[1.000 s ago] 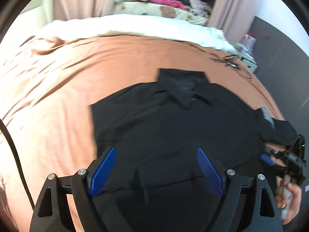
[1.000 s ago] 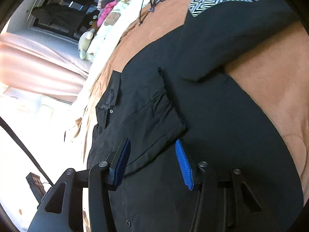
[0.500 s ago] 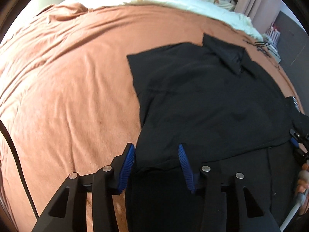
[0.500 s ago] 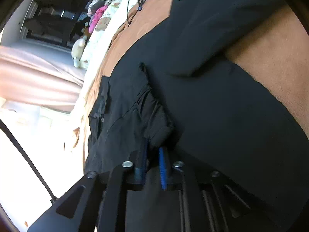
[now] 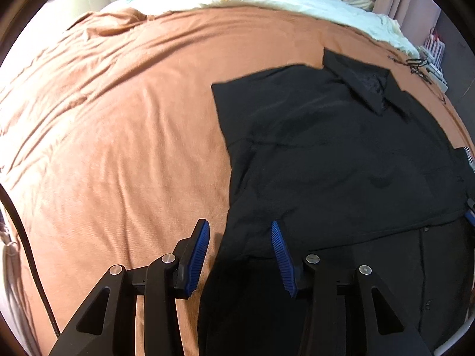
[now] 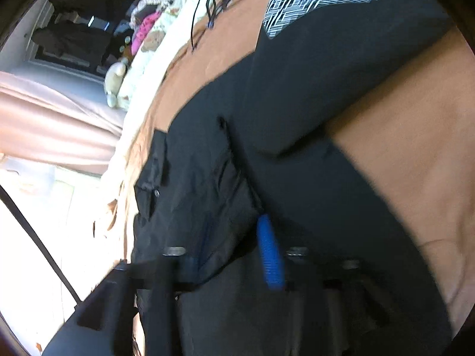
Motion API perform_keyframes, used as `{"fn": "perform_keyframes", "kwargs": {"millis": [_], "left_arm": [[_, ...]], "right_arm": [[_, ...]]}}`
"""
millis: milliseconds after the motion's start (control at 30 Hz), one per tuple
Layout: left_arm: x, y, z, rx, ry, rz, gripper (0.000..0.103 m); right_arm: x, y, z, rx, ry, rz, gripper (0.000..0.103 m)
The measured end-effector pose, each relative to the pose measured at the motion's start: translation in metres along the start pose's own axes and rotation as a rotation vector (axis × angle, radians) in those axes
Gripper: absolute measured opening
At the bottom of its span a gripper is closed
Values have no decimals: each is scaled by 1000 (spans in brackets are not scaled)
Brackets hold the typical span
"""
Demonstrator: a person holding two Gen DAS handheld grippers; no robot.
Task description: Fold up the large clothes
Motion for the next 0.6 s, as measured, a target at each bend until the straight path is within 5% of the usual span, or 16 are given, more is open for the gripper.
{"fn": "perform_keyframes", "kwargs": {"millis": [433,600], "left_arm": [[11,-24,-54,-51,74,-40,53],[16,-9,-67,-36,80,-25,53]], "right_arm": [[29,-69,-71,-9,121,-205,68],[37,-83,-99,-57,168,-271,57]]}}
Point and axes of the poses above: each gripper's, at about its wrist camera, not at the fingertips, and y roughly the way its jaws point, z to its left, x to its top, the point moved 1 cm from there along y, roughly the way its jaws point, and after that the axes turned 3 degrees about -x, right-handed, at the moved point
